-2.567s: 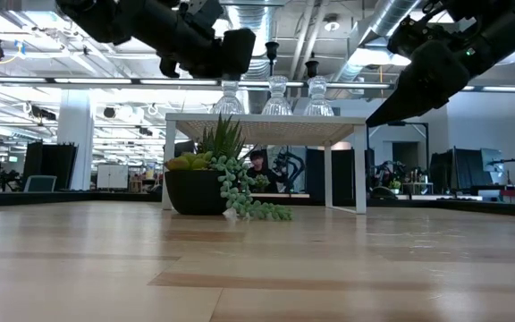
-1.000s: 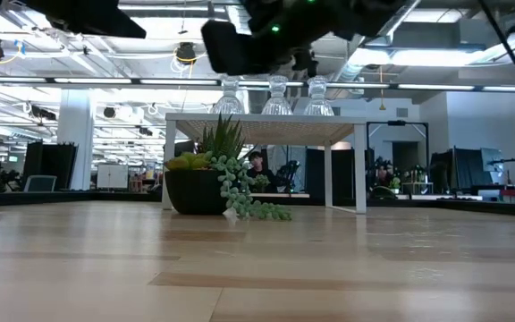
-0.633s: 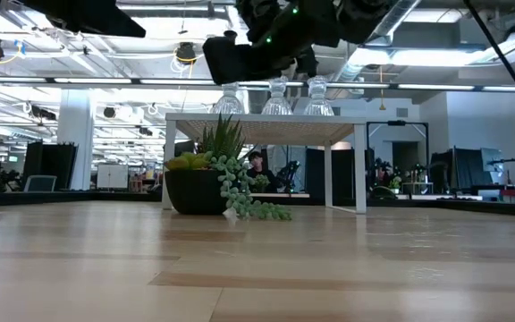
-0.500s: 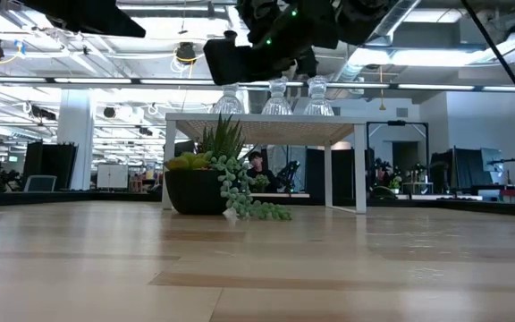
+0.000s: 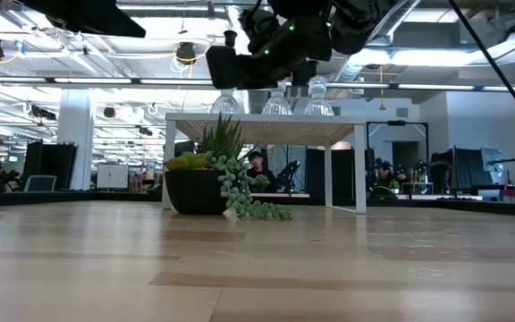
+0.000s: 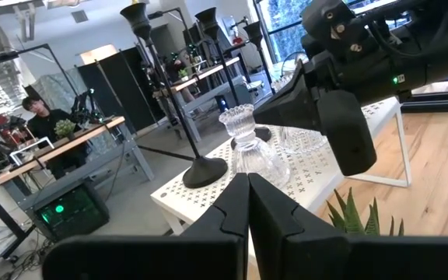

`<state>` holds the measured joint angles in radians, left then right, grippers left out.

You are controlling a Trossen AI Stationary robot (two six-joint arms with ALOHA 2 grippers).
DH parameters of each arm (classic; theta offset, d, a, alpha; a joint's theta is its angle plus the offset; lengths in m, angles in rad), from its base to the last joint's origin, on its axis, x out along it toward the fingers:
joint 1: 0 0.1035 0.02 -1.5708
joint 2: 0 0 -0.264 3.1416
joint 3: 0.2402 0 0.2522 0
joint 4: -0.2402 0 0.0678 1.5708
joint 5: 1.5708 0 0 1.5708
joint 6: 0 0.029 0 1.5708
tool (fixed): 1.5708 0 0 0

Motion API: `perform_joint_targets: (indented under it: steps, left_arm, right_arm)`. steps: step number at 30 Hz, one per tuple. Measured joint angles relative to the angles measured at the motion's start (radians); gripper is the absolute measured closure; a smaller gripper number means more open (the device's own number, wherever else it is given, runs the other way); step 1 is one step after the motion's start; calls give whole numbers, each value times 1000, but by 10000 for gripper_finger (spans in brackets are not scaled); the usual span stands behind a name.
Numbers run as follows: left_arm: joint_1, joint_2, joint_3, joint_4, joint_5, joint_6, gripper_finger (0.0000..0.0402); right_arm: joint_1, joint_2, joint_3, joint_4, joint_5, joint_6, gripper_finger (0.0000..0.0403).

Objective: Pick & Place candle stick holders
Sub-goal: Put the transparent glass candle holder on the shelf aligned with the transparent candle holder

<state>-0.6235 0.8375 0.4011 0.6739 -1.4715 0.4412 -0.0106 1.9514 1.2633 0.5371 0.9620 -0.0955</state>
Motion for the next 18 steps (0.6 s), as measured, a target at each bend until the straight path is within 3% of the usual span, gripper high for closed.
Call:
perform_joint_targets:
  steps: [18]
  left_arm:
    - [0, 0, 1, 0, -1, 0, 398]
  right_arm:
    - [-5, 0, 0, 2, -74, 14, 403]
